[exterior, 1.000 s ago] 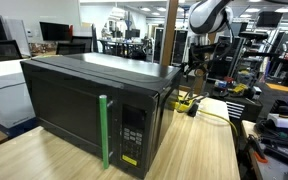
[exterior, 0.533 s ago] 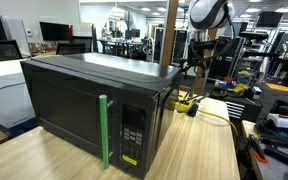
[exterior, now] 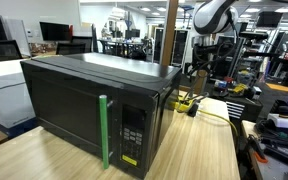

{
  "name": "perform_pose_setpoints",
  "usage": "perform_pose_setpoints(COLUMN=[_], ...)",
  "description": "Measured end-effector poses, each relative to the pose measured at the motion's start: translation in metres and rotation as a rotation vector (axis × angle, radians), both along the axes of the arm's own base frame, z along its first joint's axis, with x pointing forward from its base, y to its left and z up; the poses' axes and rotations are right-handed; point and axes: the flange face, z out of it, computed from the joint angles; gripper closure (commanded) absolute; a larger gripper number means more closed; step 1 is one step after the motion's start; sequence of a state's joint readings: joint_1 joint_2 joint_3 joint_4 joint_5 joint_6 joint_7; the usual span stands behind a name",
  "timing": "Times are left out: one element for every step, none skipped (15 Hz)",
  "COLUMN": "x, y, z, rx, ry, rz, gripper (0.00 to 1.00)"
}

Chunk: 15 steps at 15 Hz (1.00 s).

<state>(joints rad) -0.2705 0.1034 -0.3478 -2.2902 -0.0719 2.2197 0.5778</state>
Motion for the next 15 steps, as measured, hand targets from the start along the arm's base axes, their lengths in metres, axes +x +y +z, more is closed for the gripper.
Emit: perform_pose_setpoints(x=[0.0,0.0,0.0,0.0,0.0,0.001,0.001,0.002,0.002,0.002,0.002,0.002,0.002,0.001,0.0], y=[-0.001,-0.003,-0.005,-0.008,-0.01,-0.012,-0.014,-0.015,-0.016,-0.016,-0.016,-0.015,-0.015,-0.014,-0.013], z=[0.0,0.001,0.002,0.003,0.004,0.005,0.006,0.006,0.006,0.006,0.004,0.002,0.0,-0.004,-0.009], rx=[-0.003,-0.01,-0.022,-0.031,-0.042,-0.052,-0.062,-0.07,-0.077,-0.085,-0.091,-0.094,-0.099,-0.103,-0.108], ry=[-0.002,-0.01,-0.023,-0.033,-0.044,-0.056,-0.067,-0.076,-0.083,-0.088,-0.091,-0.094,-0.099,-0.106,-0.112], rz=[-0.007,-0.022,-0.043,-0.06,-0.078,-0.095,-0.115,-0.127,-0.137,-0.149,-0.159,-0.165,-0.17,-0.174,-0.175], gripper=[0.0,0.0,0.0,0.0,0.0,0.0,0.0,0.0,0.0,0.0,0.0,0.0,0.0,0.0,0.0])
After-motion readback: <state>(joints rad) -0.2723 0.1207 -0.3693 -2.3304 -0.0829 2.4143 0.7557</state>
